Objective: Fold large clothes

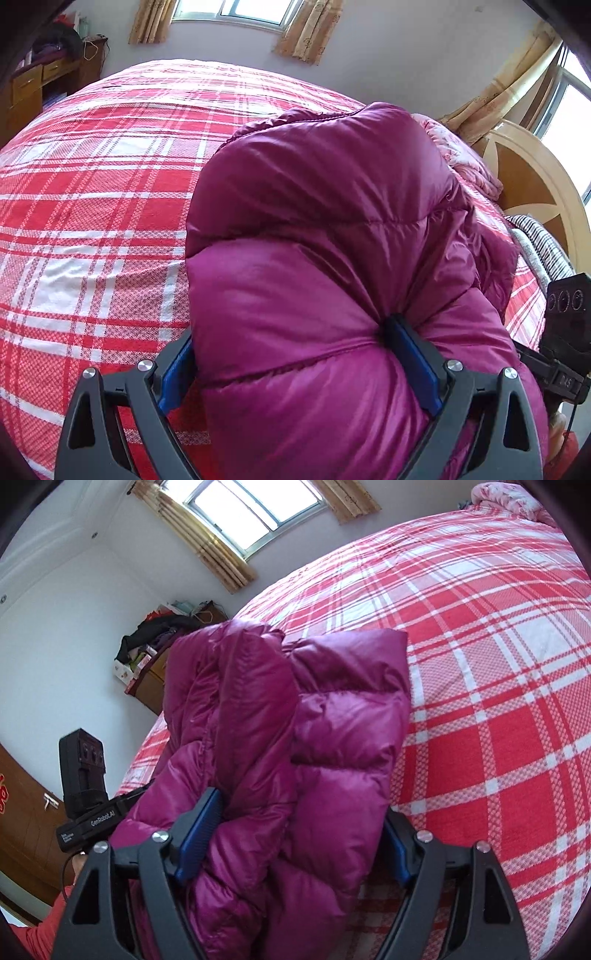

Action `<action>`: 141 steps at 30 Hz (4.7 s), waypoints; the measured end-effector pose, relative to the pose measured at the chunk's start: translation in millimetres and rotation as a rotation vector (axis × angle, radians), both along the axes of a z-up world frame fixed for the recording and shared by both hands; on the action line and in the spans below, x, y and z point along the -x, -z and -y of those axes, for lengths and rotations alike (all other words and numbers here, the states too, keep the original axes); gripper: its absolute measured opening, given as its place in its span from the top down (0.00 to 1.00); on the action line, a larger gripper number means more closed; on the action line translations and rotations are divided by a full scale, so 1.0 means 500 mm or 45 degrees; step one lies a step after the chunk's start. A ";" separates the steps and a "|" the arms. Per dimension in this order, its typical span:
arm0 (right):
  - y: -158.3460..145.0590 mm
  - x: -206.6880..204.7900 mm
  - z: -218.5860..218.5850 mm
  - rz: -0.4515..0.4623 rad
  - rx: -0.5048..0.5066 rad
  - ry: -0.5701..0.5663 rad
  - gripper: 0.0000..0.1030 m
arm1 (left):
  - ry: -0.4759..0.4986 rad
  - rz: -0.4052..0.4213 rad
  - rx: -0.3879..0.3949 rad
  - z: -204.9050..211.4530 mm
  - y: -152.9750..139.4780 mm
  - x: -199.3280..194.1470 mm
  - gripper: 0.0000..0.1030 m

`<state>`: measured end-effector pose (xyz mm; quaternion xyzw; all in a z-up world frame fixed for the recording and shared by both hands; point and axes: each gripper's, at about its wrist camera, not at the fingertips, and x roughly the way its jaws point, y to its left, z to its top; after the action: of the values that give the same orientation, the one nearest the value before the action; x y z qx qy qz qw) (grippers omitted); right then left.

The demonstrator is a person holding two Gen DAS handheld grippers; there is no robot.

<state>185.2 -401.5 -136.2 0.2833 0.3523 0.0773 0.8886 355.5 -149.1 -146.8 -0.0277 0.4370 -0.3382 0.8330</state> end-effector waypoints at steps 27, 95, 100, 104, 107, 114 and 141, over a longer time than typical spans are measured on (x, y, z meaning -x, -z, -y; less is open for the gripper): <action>0.014 0.004 -0.001 0.152 -0.273 -0.230 0.05 | 0.045 -0.021 0.119 -0.023 0.005 0.008 0.12; -0.022 -0.010 -0.169 -0.002 -0.161 -0.053 0.73 | -0.217 0.101 -0.075 -0.269 -0.064 0.297 0.48; -0.025 -0.071 -0.215 -0.007 -0.154 -0.127 0.73 | -0.283 0.097 -0.060 -0.320 -0.070 0.297 0.48; -0.043 -0.125 -0.263 0.013 -0.120 -0.214 0.73 | -0.362 0.108 -0.039 -0.376 -0.081 0.295 0.48; -0.062 -0.168 -0.307 0.033 -0.101 -0.287 0.73 | -0.434 0.122 -0.023 -0.429 -0.094 0.296 0.48; -0.073 -0.280 -0.436 0.066 -0.085 -0.468 0.73 | -0.615 0.157 -0.041 -0.555 -0.115 0.300 0.48; -0.065 -0.575 -0.787 0.194 0.036 -0.835 0.73 | -0.987 0.247 -0.207 -0.881 -0.117 0.193 0.48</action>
<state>472.8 -7.9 -103.7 0.1359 0.3582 0.3754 0.8440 259.0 291.4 -88.1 -0.0924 0.3390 0.0356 0.9356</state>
